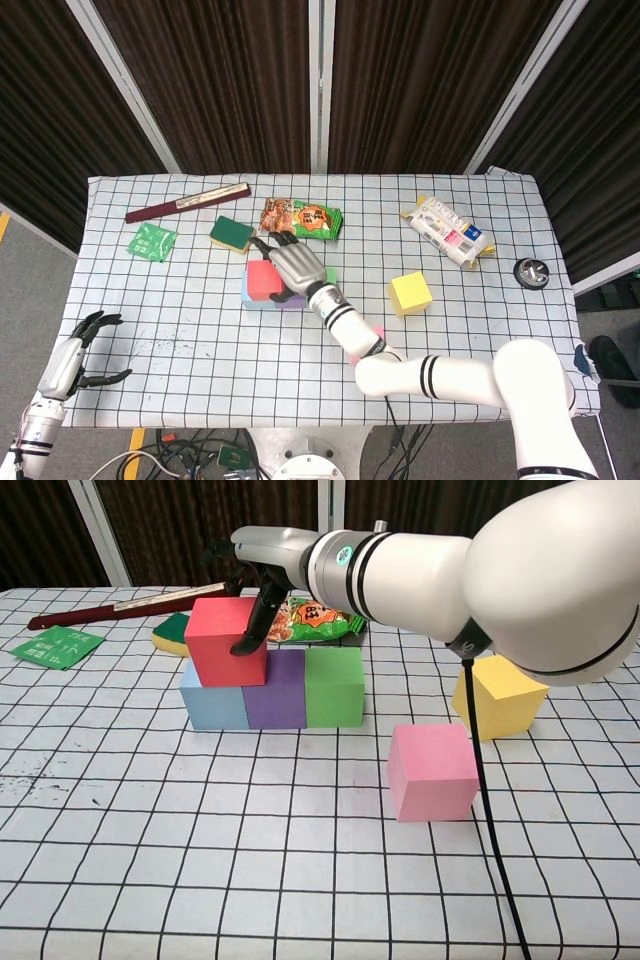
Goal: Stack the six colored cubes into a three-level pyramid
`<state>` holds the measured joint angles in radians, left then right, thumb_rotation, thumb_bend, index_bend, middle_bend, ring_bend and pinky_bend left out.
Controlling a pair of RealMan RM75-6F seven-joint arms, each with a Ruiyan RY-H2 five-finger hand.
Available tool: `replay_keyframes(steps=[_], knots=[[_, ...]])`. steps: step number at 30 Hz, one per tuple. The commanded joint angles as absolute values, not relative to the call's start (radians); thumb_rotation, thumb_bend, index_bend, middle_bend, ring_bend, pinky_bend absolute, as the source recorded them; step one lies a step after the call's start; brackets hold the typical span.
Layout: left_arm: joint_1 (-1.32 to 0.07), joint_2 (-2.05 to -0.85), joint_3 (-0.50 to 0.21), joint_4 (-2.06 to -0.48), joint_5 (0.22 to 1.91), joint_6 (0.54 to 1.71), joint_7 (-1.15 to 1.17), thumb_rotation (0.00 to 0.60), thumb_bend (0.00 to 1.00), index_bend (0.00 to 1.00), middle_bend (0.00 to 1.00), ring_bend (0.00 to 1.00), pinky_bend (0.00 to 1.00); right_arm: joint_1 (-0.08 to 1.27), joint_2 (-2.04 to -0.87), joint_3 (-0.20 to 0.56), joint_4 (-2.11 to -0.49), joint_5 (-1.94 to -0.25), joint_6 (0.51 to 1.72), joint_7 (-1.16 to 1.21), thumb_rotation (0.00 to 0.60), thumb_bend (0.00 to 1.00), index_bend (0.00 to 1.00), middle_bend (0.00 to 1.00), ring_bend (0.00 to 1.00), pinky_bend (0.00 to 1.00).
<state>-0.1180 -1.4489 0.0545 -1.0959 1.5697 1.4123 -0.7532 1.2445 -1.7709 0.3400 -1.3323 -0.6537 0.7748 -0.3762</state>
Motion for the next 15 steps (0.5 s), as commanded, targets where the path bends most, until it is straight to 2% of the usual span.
replay_keyframes(steps=[1, 15], knots=[[-0.118, -1.45, 0.054, -1.095, 1.569, 1.412, -0.751, 0.6, 0.0, 0.19, 0.22, 0.06, 0.09, 1.246, -1.773, 0.337, -1.33, -0.656, 0.773, -0.375, 0.6, 0.18, 0.0, 0.41, 0.0, 0.0], [-0.121, -1.451, 0.054, -1.101, 1.573, 1.412, -0.751, 0.6, 0.0, 0.19, 0.22, 0.06, 0.09, 1.242, -1.771, 0.341, -1.331, -0.668, 0.782, -0.357, 0.6, 0.18, 0.0, 0.41, 0.0, 0.0]])
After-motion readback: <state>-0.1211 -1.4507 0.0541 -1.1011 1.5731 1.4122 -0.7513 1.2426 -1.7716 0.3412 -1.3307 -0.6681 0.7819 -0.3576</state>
